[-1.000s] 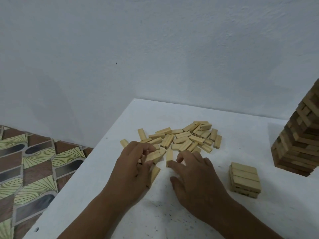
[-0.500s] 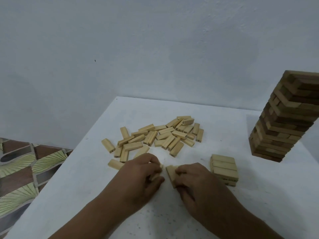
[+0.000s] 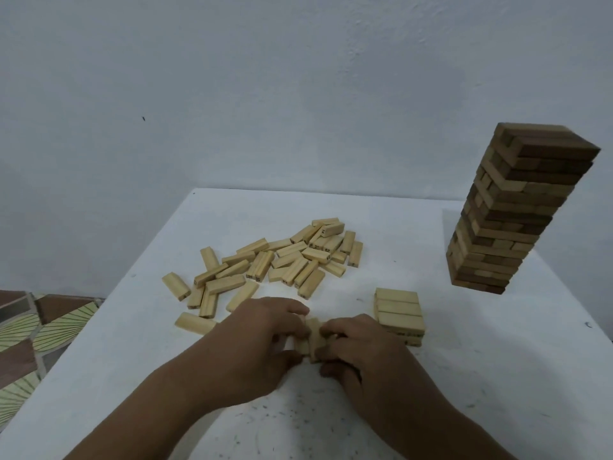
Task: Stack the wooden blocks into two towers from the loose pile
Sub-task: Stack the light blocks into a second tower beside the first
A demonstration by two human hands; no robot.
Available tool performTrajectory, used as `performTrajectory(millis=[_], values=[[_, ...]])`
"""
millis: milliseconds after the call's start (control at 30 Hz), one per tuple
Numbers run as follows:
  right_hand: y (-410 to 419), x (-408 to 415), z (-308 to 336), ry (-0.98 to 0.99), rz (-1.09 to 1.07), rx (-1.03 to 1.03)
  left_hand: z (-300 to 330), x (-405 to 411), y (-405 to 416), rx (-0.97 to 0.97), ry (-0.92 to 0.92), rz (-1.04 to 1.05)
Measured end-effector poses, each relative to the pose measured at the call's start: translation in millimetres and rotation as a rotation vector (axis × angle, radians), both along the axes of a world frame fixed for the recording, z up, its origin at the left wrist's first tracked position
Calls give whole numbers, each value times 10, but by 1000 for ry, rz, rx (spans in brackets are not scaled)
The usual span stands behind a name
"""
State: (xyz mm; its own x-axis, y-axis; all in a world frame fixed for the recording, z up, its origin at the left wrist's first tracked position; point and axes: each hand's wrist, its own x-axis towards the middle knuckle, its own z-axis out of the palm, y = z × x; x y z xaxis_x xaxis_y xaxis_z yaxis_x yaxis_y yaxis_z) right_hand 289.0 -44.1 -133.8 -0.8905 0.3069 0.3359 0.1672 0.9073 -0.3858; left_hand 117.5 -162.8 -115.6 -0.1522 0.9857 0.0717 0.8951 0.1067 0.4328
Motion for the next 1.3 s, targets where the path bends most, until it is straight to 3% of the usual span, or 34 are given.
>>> performTrajectory(millis=[233, 467, 733, 1000, 1200, 1300], values=[[10, 17, -14, 21, 20, -126, -95, -14, -39, 100, 67, 27], [46, 17, -3, 18, 11, -170, -105, 42, -90, 139, 15, 38], [63, -56, 25, -121, -9, -197, -113, 54, -72, 181, -12, 53], [9, -45, 118, -75, -21, -273, -87, 131, -84, 208, -83, 118], [56, 85, 365, 43, -48, -204, 70, 250, -24, 374, -181, 151], [194, 195, 437, 70, -61, -259, 165, 331, 115, 373, -137, 130]])
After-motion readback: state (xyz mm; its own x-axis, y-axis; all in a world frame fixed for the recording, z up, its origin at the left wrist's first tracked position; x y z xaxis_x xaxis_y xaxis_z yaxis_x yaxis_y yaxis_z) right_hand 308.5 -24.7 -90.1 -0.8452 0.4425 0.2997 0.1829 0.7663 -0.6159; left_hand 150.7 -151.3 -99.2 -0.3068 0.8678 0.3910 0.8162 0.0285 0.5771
